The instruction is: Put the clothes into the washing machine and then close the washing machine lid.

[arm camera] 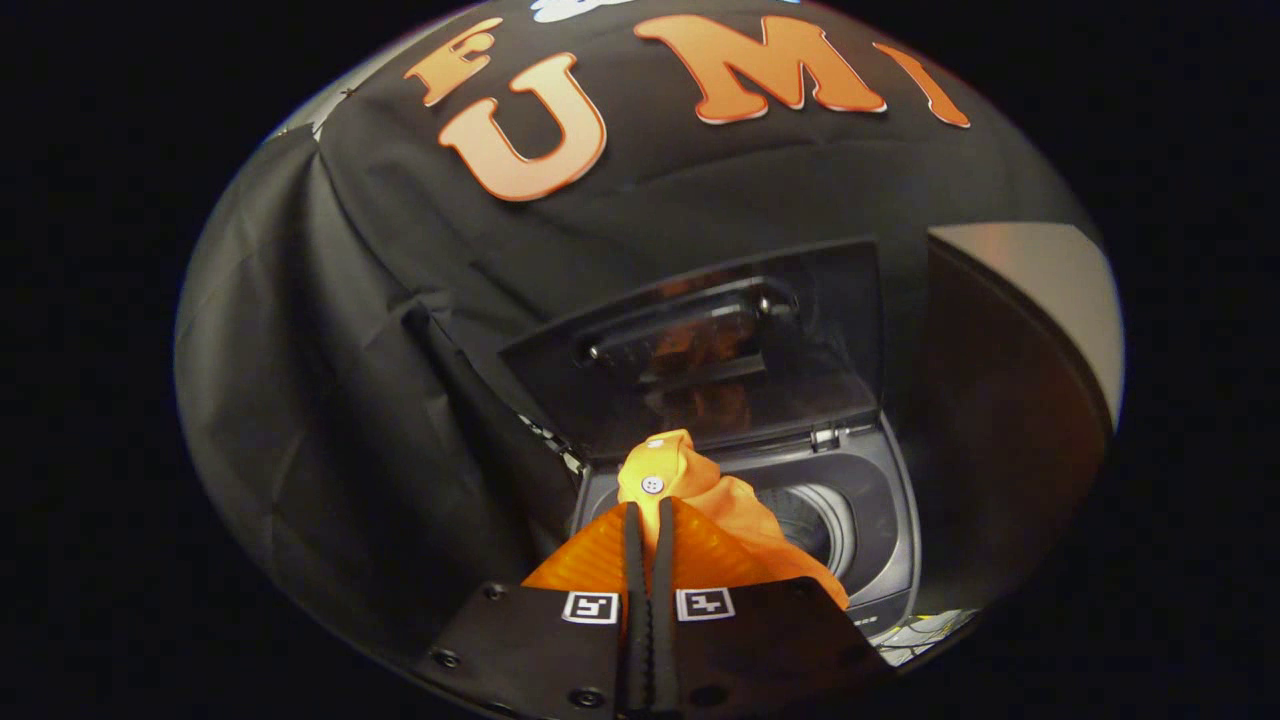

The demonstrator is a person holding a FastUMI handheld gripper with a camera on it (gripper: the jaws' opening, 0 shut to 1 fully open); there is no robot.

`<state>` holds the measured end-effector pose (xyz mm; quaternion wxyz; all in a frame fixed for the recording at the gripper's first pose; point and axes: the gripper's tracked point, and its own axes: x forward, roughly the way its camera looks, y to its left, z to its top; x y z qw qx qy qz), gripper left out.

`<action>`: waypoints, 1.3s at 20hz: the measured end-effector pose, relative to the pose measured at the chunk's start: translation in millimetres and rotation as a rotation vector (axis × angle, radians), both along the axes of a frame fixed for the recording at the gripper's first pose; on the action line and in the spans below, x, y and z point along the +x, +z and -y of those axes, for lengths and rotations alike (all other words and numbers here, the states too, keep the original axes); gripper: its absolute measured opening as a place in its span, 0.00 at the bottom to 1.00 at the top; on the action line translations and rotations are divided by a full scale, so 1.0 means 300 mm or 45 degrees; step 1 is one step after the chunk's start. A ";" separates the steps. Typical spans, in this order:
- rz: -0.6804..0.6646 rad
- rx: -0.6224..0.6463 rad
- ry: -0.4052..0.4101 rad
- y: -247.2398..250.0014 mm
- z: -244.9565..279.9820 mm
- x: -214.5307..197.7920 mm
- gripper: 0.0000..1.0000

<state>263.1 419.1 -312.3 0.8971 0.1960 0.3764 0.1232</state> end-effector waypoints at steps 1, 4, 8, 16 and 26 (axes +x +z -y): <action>-0.022 -0.016 -0.008 -0.062 -0.003 0.014 0.08; -0.098 -0.049 -0.047 -0.249 -0.014 0.037 0.08; -0.201 -0.133 -0.061 -0.467 -0.012 0.061 0.08; -0.315 -0.199 -0.046 -0.619 0.004 0.035 0.08; -0.300 -0.189 -0.017 -0.617 0.008 0.040 0.65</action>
